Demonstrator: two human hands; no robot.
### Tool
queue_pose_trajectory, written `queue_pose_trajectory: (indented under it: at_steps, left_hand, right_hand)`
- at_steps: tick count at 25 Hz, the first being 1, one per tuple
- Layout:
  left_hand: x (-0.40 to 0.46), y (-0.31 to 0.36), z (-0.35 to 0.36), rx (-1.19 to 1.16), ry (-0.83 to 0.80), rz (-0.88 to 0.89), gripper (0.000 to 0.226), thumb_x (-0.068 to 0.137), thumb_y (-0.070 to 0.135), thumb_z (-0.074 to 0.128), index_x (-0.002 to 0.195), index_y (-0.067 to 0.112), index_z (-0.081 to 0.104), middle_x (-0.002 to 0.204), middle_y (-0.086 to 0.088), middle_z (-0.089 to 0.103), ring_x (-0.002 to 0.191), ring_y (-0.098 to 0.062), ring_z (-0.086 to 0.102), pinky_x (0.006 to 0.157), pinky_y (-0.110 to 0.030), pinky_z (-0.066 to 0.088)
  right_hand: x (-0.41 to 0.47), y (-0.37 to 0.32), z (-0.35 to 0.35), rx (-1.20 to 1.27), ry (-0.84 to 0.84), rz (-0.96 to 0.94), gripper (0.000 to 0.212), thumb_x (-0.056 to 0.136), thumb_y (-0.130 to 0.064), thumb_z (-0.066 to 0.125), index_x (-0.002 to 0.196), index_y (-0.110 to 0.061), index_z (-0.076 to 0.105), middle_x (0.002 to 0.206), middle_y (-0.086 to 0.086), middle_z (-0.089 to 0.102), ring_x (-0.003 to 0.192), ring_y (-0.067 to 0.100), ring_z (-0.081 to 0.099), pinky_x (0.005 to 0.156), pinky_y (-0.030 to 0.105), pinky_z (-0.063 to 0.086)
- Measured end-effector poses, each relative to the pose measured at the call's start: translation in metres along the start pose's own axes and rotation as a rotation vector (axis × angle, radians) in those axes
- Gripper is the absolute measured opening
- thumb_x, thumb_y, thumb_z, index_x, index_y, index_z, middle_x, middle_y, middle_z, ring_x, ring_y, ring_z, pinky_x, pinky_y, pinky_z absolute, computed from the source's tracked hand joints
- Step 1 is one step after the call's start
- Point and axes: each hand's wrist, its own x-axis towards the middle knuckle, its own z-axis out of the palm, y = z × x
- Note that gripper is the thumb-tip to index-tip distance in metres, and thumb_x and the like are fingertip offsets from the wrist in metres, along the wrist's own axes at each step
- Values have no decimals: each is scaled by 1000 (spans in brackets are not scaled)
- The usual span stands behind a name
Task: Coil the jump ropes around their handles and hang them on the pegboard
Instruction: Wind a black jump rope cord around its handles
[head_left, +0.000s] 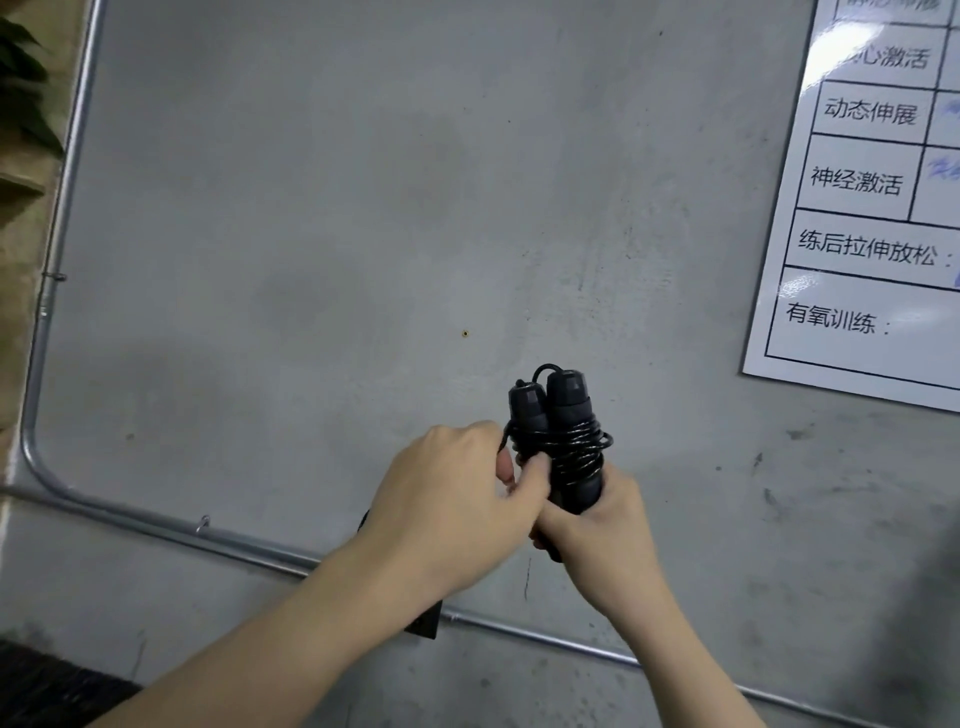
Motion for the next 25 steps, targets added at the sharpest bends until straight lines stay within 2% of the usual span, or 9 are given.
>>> queue_pose_trajectory:
  at_steps: [2, 4, 7, 10, 15, 17, 20, 22, 25]
  left_hand:
    - [-3, 2, -1, -9, 25, -31, 54, 82, 76, 55, 70, 24, 47, 55, 8, 45, 53, -8, 46, 51, -25, 28]
    - [-2, 1, -2, -5, 46, -56, 67, 71, 89, 50, 67, 23, 46, 56, 7, 48, 55, -8, 48, 51, -28, 31]
    - [1, -5, -1, 10, 40, -61, 74, 65, 95, 47, 63, 21, 43, 56, 5, 49, 55, -12, 50, 51, -32, 31]
    - [9, -18, -7, -99, 60, -54, 79, 61, 97, 50, 60, 19, 43, 51, 7, 46, 50, -12, 46, 51, -32, 33]
    - [19, -27, -19, -505, 43, 46, 78, 61, 85, 62, 61, 8, 51, 48, 13, 37, 47, -7, 32, 49, -24, 28]
    - [17, -24, -18, -580, 1, 91, 85, 60, 87, 66, 64, 4, 51, 52, 11, 36, 51, -9, 31, 51, -25, 27]
    - [18, -23, -22, -439, -49, 36, 96, 41, 105, 55, 59, 12, 41, 52, 12, 31, 52, -10, 29, 50, -26, 25]
    - [21, -24, -30, -298, -114, -49, 96, 28, 110, 48, 58, 19, 39, 48, 12, 32, 49, -10, 29, 50, -27, 26]
    - [24, -28, -38, -145, -181, -88, 95, 28, 108, 50, 57, 19, 37, 45, 12, 32, 47, -13, 31, 54, -30, 28]
  right_hand:
    - [-6, 9, 15, -22, 63, -39, 19, 81, 6, 71, 93, -7, 67, 65, -7, 66, 55, 11, 56, 49, 24, 44]
    - [-12, 18, 28, -134, 162, -68, 27, 81, -9, 77, 101, -24, 65, 77, -10, 74, 67, 6, 68, 58, 28, 54]
    - [-18, 20, 37, -238, 216, -87, 28, 81, -28, 81, 96, -31, 57, 78, -16, 71, 69, 4, 67, 58, 26, 52]
    - [-14, 6, 26, -279, 28, -179, 25, 86, -40, 75, 104, -33, 59, 79, -14, 70, 70, 6, 66, 61, 26, 53]
    - [-11, -13, 6, 461, -533, 46, 44, 76, -39, 80, 102, -8, 65, 83, 12, 55, 69, 22, 54, 63, 34, 47]
    - [-11, -13, 6, 570, -645, 82, 30, 74, -31, 80, 86, -9, 63, 76, 11, 46, 67, 21, 47, 63, 32, 45]
    - [-11, -12, 3, 523, -659, 72, 12, 72, -19, 70, 68, -16, 59, 71, 7, 47, 57, 20, 52, 57, 32, 50]
    - [-9, -10, -3, 462, -614, 83, 11, 69, -17, 70, 66, -17, 59, 68, 8, 49, 46, 16, 47, 48, 28, 44]
    - [-5, -7, -16, 231, -485, 76, 13, 65, -14, 72, 71, -15, 60, 66, 11, 49, 43, 19, 40, 47, 29, 34]
